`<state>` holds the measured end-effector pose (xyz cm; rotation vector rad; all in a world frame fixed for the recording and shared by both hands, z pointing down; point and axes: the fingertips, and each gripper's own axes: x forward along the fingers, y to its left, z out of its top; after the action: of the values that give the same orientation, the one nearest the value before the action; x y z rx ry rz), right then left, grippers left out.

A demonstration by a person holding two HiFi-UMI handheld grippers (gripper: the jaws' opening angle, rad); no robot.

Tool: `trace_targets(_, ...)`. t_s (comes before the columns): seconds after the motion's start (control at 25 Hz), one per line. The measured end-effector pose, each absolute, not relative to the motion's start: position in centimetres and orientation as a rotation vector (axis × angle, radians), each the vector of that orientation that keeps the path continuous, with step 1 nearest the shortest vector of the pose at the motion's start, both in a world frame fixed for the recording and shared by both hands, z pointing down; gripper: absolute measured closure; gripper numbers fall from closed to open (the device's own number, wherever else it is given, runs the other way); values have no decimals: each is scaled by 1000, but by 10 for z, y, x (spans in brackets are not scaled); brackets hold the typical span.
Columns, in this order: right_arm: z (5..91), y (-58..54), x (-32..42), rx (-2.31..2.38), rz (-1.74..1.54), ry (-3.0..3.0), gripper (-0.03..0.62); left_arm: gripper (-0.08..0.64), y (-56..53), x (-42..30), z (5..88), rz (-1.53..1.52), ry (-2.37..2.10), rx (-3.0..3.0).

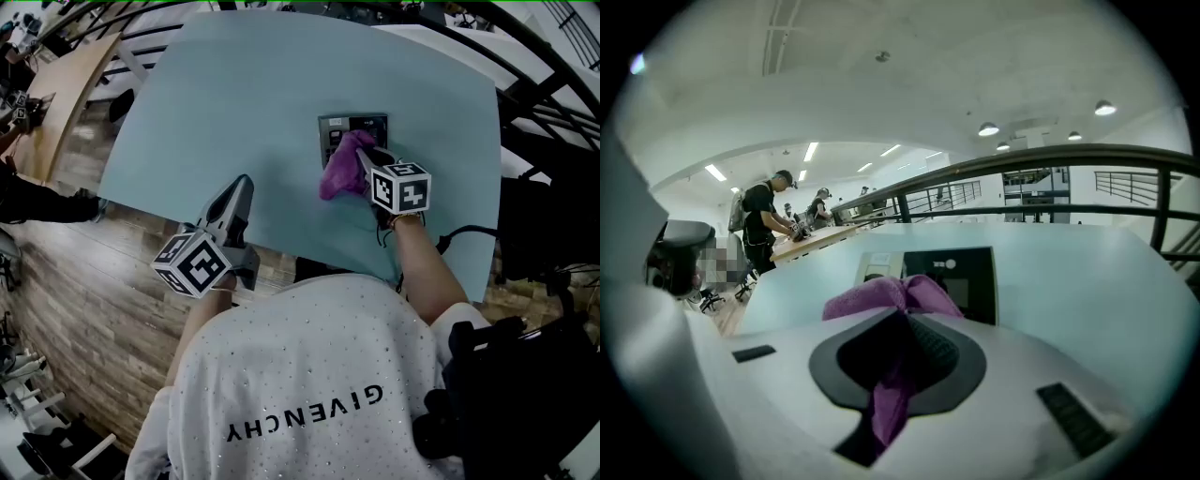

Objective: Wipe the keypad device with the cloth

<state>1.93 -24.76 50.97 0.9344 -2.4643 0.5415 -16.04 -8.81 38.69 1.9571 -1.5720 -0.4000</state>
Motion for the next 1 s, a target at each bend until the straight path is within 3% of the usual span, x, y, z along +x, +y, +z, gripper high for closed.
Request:
trace_targets(0.76, 525, -269, 100, 1272, 761, -2358, 566, 560, -76, -167, 390, -410, -1588, 1936)
trace_targets(1.0, 515, -268, 96, 1277, 630, -2355, 566, 560, -75, -164, 391, -408, -1583, 1936)
